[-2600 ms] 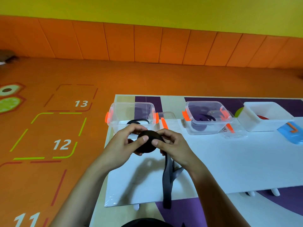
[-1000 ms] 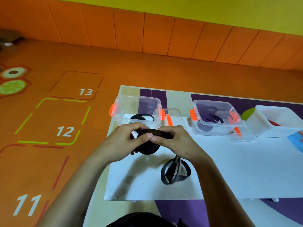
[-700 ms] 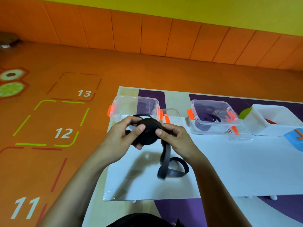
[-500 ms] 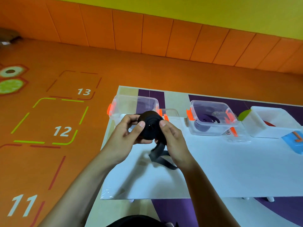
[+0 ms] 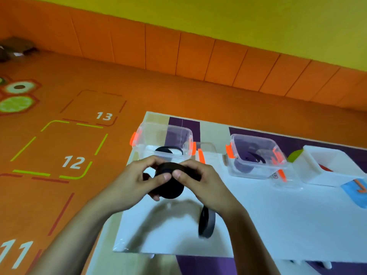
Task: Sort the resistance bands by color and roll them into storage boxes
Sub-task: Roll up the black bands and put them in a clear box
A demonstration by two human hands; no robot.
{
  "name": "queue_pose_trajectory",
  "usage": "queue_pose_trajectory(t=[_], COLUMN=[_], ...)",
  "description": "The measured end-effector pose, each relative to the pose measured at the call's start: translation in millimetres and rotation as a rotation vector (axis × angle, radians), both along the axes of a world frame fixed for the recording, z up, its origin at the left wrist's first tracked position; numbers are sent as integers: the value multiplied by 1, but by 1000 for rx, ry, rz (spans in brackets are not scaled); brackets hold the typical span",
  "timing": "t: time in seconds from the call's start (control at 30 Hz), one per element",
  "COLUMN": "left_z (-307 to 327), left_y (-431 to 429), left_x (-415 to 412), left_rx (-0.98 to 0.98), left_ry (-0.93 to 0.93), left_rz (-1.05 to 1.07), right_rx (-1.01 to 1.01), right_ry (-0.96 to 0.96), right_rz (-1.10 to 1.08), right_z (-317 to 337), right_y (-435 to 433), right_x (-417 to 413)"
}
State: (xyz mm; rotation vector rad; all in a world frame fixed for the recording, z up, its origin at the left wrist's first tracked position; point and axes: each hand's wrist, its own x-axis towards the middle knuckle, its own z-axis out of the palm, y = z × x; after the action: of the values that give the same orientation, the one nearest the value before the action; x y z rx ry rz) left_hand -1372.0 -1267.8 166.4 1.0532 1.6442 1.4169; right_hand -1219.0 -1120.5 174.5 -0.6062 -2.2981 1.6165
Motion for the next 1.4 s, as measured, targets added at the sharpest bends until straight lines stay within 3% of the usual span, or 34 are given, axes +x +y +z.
queue_pose_trajectory(t=[0.23, 0.37, 0.57, 0.73, 0.9, 1.0, 1.2, 1.4], left_z=[-11, -8, -9, -4, -4, -3, -9, -14], left_y=[14, 21, 26, 16, 2, 1, 9, 15], left_x=[18, 24, 28, 7, -10, -8, 9, 23], left_rx=[131, 217, 136, -94, -106, -67, 109, 167], left_ry=[-162, -348, -638, -411, -198, -140, -255, -511], left_rz=[107, 219, 260, 103, 5, -47, 57, -3], right_rx=[-3, -107, -62, -2, 43, 30, -76, -174], right_ry=[89, 148, 145, 80, -58, -36, 145, 214], right_rz=[-101, -177, -333, -229, -44, -43, -158, -253], right_z=[-1, -7, -17, -15, -7, -1, -9, -27], right_y=[9, 2, -10, 3, 2, -1, -6, -9], right_x=[2, 2, -12, 2, 0, -2, -5, 1])
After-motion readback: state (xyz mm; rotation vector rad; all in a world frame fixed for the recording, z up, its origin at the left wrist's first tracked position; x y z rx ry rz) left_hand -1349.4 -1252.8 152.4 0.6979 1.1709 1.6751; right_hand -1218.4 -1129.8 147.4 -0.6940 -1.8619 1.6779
